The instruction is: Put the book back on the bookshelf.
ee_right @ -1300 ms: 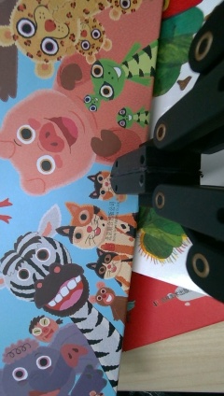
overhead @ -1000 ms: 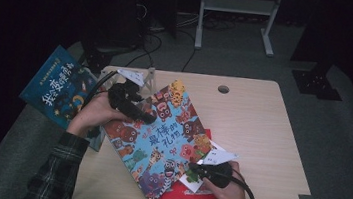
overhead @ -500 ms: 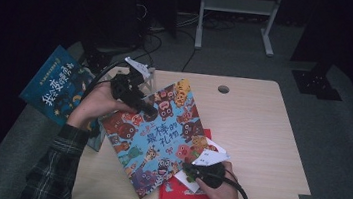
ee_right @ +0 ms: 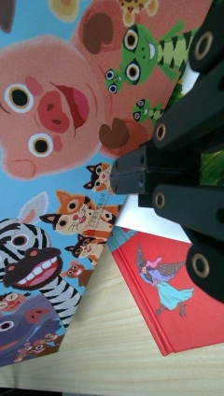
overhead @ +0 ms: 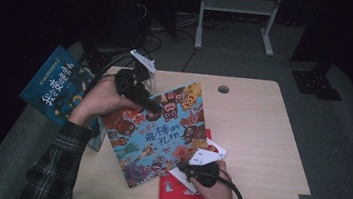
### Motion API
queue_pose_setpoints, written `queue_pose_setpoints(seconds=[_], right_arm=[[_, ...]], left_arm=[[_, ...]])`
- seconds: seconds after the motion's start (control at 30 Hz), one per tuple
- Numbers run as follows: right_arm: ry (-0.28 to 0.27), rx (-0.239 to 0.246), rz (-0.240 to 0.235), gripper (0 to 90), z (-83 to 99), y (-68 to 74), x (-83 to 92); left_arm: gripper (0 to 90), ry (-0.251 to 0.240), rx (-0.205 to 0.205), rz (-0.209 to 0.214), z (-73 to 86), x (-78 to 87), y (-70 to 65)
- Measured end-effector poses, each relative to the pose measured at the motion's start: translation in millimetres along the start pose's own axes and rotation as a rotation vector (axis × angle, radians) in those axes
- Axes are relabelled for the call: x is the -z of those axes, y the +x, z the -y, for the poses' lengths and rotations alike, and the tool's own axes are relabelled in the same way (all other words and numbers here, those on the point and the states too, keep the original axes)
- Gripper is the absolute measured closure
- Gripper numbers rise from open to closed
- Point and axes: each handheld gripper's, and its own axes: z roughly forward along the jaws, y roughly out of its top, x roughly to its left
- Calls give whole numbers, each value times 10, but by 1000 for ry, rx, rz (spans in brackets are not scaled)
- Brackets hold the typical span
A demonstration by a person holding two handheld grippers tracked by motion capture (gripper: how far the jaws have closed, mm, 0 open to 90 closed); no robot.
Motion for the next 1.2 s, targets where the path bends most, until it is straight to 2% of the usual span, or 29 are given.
queue_pose_setpoints(seconds=[0.07, 0.23, 0.3, 0.4, 0.63, 0.73, 0.83, 0.93, 1.03, 1.2], right_arm=[[-3, 9, 11, 887, 2, -2, 2], [-18, -18, 36, 809, 54, -82, 80], [-26, -44, 38, 768, 81, -124, 135], [-38, -38, 63, 692, 117, -183, 203], [-73, -77, 117, 521, 243, -325, 452], [-114, -100, 177, 480, 336, -420, 613], [-129, -135, 243, 425, 451, -558, 765], [-122, -162, 308, 380, 550, -705, 886], [-103, -206, 352, 369, 626, -829, 979], [-48, -262, 429, 323, 750, -1002, 1045]], left_arm=[[758, 10, -6, -4, -33, -2, -31], [785, 30, -6, 6, -60, 27, -83], [789, 35, 0, 6, -60, 35, -88], [796, 37, 6, 7, -60, 44, -94], [804, 55, 5, 7, -80, 48, -144], [805, 62, 5, 4, -95, 44, -172], [805, 68, 9, -1, -111, 37, -192], [806, 76, 3, -13, -136, 36, -213], [806, 88, 0, -29, -151, 43, -226], [806, 93, 9, -46, -145, 67, -214]])
